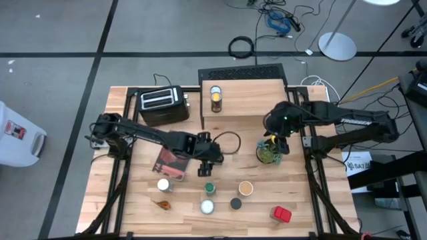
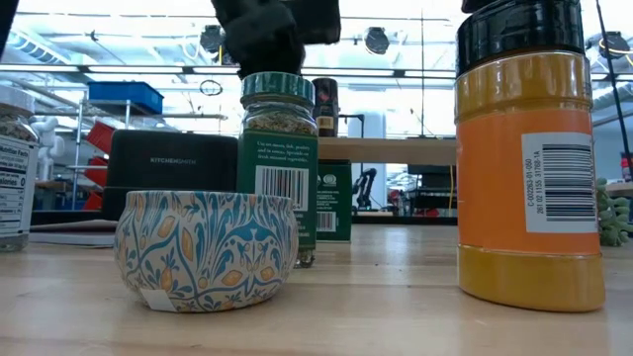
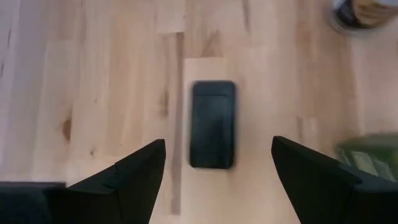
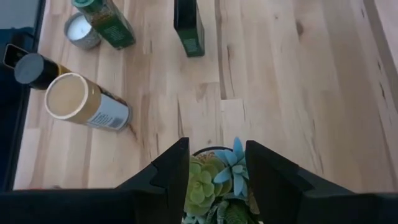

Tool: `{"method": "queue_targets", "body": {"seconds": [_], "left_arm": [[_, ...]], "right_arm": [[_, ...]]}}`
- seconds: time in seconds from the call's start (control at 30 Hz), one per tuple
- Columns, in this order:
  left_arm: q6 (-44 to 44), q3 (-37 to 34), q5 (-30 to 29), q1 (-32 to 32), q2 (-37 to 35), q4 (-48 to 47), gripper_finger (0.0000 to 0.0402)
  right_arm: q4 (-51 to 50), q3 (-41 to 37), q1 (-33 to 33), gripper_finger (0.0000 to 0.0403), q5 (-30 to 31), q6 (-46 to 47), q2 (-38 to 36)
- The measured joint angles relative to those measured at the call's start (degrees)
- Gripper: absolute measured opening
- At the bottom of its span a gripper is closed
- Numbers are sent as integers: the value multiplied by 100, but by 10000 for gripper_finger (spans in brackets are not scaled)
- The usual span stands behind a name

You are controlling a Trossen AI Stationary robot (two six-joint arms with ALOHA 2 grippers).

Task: Shelf spices
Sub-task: Put the black seasoning can on the shelf

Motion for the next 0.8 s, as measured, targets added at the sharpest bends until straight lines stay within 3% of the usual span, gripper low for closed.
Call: {"method": "queue_targets", "body": {"seconds": [0.33, 0.53, 0.8], "left_arm": [[-11, -472, 1203, 487, 39, 743, 303], [-5, -611, 1310, 408, 44, 1040, 303], [92, -626, 738, 327, 44, 729, 303]], "right_arm": [[296, -86, 296, 144, 124, 160, -268], [455, -86, 321, 144, 246, 93, -266], [1285, -88, 484, 155, 186, -53, 148]]}}
